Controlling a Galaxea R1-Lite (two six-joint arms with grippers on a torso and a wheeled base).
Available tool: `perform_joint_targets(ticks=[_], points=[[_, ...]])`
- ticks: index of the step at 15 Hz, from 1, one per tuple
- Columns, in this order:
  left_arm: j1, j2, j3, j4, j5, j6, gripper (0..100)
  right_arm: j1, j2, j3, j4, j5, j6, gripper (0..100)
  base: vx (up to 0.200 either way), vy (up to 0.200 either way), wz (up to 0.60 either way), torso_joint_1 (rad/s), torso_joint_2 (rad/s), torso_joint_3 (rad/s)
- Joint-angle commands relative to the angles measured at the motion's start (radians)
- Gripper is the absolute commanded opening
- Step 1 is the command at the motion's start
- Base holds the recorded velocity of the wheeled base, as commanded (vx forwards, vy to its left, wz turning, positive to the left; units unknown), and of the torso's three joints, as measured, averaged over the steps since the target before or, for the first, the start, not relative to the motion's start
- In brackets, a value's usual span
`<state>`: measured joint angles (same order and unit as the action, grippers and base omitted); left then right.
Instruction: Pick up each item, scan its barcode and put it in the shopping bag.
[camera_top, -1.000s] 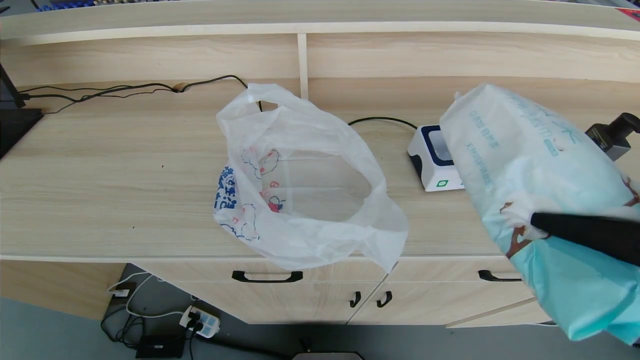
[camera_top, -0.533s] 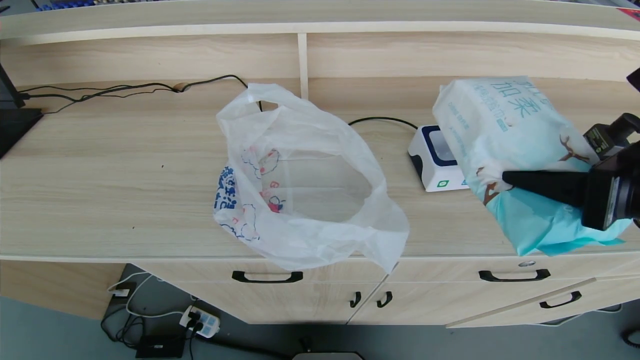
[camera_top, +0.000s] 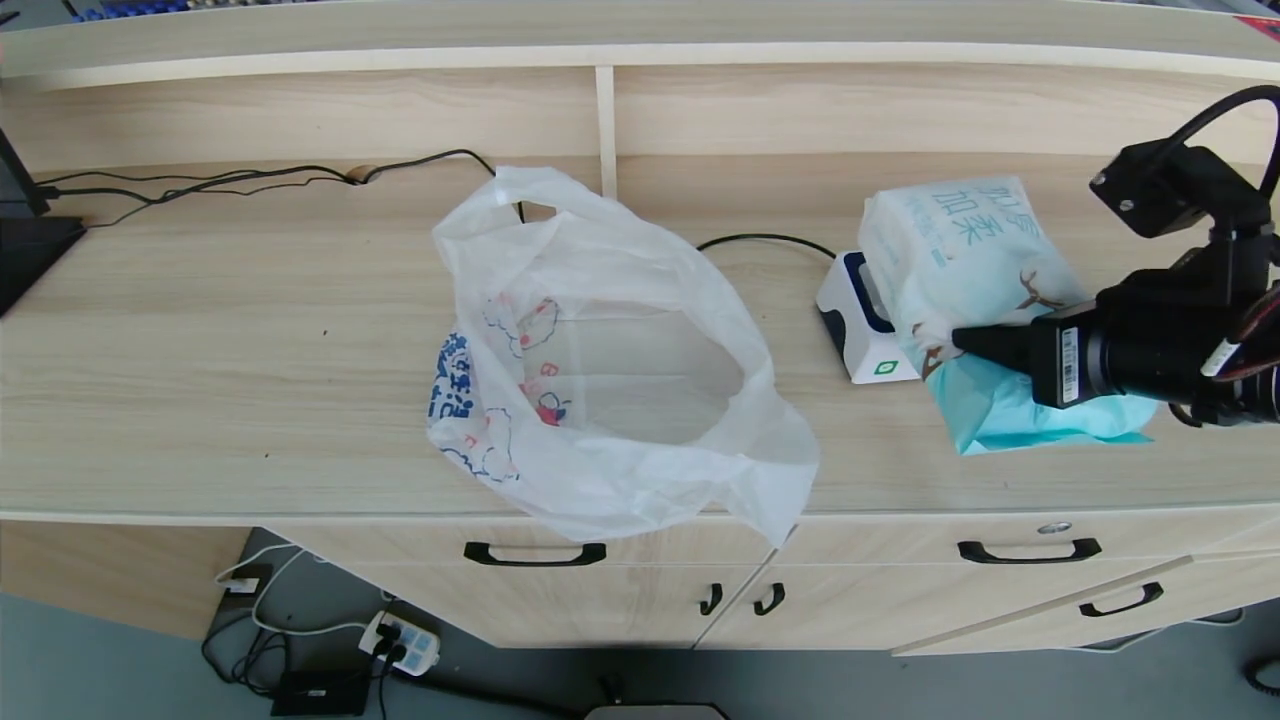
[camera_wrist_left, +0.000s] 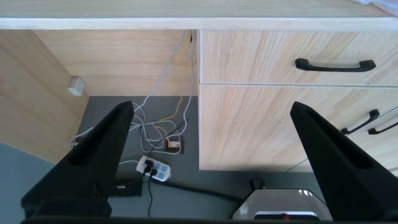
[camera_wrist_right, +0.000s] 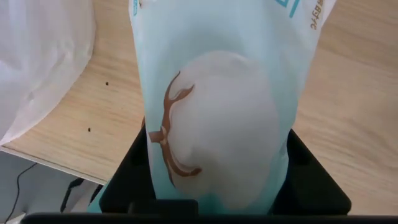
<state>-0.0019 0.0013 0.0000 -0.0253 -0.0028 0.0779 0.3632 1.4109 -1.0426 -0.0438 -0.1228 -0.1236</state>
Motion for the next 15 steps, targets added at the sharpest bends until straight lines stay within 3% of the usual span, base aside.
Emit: perform_joint_targets(ticks=[1, 7, 10, 11, 15], points=[[0.0, 0.0, 0.0, -0.001, 0.0, 0.0, 100, -0.017, 0.048, 0.007, -0.004, -0.005, 0.001, 0, 0.0, 0.0, 0.0, 0.0, 0.0, 0.0], [0.0, 0.0, 0.0, -0.001, 0.0, -0.003, 100, -0.036, 0.054, 0.012, -0.025, 0.0, -0.001, 0, 0.0, 0.0, 0.0, 0.0, 0.0, 0.0], [0.0, 0.0, 0.0, -0.001, 0.0, -0.003, 100, -0.035, 0.059, 0.026, -0.107, 0.0, -0.047, 0, 0.0, 0.0, 0.0, 0.0, 0.0, 0.0], [0.0, 0.0, 0.0, -0.002, 0.0, -0.003, 100, -0.023, 0.054, 0.041, -0.211, 0.006, -0.117, 0, 0.0, 0.0, 0.0, 0.0, 0.0, 0.0], [0.0, 0.0, 0.0, -0.002, 0.0, -0.003, 100, 0.197, -0.012, 0.078, -0.307, 0.002, -0.123, 0, 0.0, 0.0, 0.0, 0.0, 0.0, 0.0]])
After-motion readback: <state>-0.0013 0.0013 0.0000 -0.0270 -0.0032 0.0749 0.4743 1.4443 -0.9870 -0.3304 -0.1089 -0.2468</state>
